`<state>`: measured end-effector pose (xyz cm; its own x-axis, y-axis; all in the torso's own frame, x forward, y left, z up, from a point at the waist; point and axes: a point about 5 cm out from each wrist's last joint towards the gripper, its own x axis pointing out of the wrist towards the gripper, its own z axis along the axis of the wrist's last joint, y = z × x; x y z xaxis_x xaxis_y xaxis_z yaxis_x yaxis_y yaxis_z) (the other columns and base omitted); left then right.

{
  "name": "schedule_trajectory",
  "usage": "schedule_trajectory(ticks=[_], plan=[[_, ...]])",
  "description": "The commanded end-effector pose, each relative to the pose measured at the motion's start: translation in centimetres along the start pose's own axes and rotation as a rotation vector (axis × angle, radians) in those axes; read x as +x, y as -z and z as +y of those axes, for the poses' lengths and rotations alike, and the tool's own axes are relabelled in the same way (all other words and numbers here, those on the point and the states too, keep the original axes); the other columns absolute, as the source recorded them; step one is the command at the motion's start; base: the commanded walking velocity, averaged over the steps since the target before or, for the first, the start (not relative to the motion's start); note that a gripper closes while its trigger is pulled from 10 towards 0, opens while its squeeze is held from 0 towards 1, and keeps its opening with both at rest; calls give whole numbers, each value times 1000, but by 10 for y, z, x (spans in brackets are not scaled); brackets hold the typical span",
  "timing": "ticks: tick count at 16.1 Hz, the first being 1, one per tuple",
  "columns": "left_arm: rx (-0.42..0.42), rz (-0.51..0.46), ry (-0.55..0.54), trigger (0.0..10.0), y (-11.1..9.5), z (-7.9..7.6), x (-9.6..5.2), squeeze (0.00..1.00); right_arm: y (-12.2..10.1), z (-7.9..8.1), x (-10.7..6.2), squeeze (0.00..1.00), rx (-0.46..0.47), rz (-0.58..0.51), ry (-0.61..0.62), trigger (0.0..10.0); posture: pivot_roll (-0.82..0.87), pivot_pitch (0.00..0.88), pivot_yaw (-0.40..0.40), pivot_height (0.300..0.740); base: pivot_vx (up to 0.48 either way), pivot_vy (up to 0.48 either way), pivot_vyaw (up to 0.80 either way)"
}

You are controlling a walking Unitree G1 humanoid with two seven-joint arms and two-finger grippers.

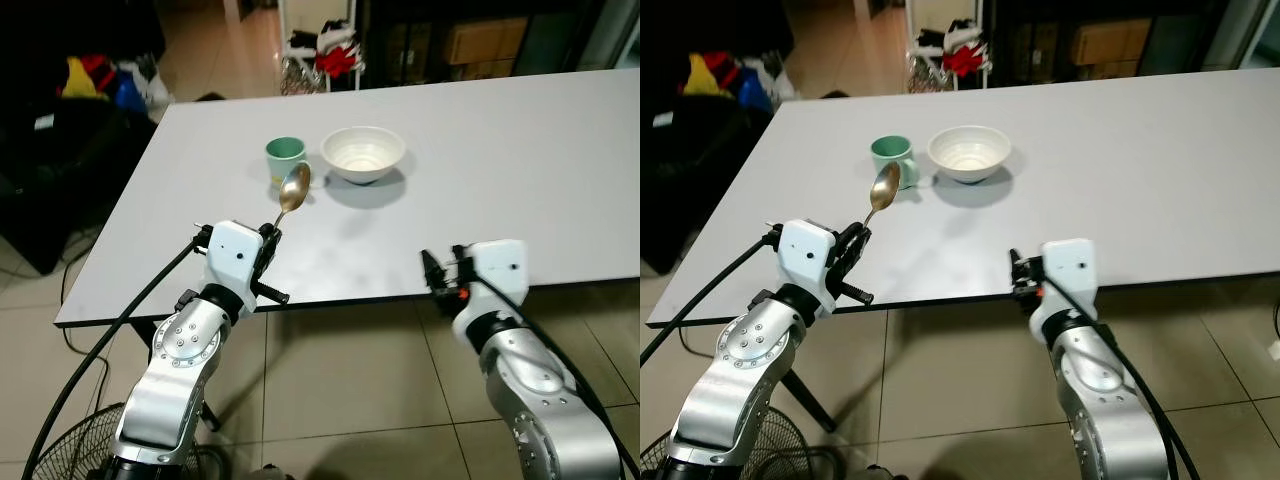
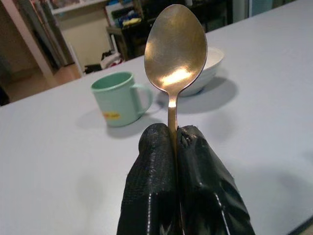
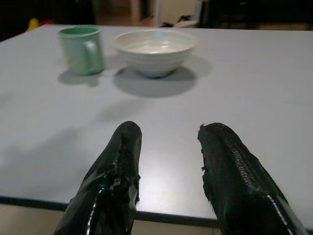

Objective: Setting the table

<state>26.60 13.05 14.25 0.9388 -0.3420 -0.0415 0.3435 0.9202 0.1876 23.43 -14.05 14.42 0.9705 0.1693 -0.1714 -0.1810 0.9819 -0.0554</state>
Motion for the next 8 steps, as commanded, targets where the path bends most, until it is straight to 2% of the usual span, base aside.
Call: schedule_trajectory(ticks=[1, 4, 8], plan=[[15, 8, -8, 10000, -1, 1, 1, 0, 2, 2, 0, 0, -8, 17, -10, 10000, 64, 0, 83, 740, 322, 0, 494], [-2, 19, -1, 10000, 2, -1, 0, 0, 4, -1, 0, 0, -6, 27, 10, 10000, 62, 0, 84, 740, 346, 0, 675], [-13, 51, -15, 10000, 9, -1, 0, 0, 5, -2, -1, 0, 4, 36, 14, 10000, 59, 0, 79, 740, 347, 0, 0]])
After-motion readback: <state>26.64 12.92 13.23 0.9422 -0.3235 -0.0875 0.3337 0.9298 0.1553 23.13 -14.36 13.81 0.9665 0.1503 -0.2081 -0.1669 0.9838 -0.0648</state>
